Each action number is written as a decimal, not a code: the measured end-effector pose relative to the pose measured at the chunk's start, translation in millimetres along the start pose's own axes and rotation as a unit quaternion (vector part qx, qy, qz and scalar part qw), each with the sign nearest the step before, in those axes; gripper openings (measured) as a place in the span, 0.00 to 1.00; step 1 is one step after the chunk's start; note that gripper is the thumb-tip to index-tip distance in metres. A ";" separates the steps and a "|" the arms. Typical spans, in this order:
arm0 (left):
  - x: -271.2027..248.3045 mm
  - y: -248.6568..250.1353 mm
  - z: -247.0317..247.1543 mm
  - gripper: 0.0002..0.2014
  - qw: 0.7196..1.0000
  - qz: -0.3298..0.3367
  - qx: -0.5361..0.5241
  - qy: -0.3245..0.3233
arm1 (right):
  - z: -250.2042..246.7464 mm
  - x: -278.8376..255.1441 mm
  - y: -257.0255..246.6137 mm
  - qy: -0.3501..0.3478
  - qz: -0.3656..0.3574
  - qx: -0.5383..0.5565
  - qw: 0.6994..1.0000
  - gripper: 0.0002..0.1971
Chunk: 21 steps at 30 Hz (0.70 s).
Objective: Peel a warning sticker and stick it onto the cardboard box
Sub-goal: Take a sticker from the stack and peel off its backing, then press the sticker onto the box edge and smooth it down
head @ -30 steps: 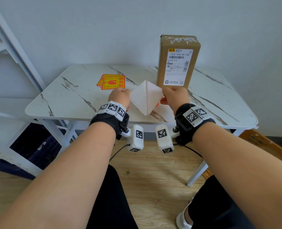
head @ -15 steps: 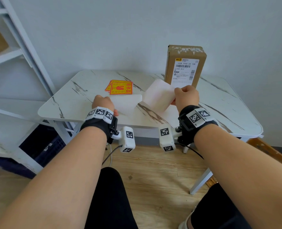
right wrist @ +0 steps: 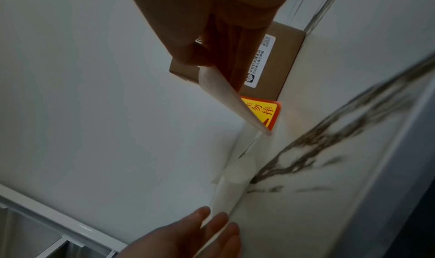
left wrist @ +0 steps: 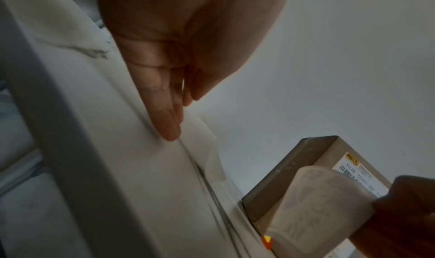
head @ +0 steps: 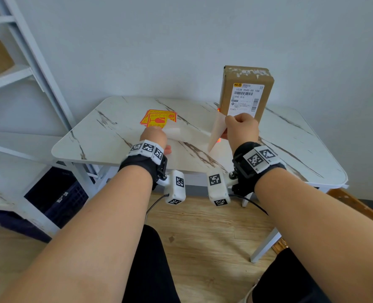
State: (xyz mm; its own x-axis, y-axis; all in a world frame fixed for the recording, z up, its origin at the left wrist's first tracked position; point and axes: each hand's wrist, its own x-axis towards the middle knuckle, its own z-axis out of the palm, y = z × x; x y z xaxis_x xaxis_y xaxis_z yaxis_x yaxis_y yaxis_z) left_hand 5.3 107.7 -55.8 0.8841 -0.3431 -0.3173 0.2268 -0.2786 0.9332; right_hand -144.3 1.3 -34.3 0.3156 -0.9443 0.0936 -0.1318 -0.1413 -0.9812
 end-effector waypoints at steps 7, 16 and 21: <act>-19.6 10.6 3.8 0.14 0.968 0.193 0.155 -0.022 | -2.0 0.0 -10.1 -0.024 -0.029 -0.006 0.999 0.07; -53.5 20.0 35.6 0.23 0.894 0.327 0.302 -0.050 | -14.0 2.8 -23.2 -0.048 -0.052 -0.025 0.997 0.15; -60.6 19.0 42.5 0.21 0.862 0.374 0.342 0.008 | -18.2 1.7 -22.7 -0.053 -0.060 -0.014 0.997 0.12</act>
State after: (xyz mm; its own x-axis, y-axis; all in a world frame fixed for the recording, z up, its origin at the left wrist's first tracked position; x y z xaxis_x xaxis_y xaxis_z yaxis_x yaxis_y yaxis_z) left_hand -61.4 85.1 -26.0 0.6846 -0.6464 0.3370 -0.6988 -0.4504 0.5557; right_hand -157.9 -2.5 -8.7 0.4278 -0.8836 0.1902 -0.1133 -0.2612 -0.9586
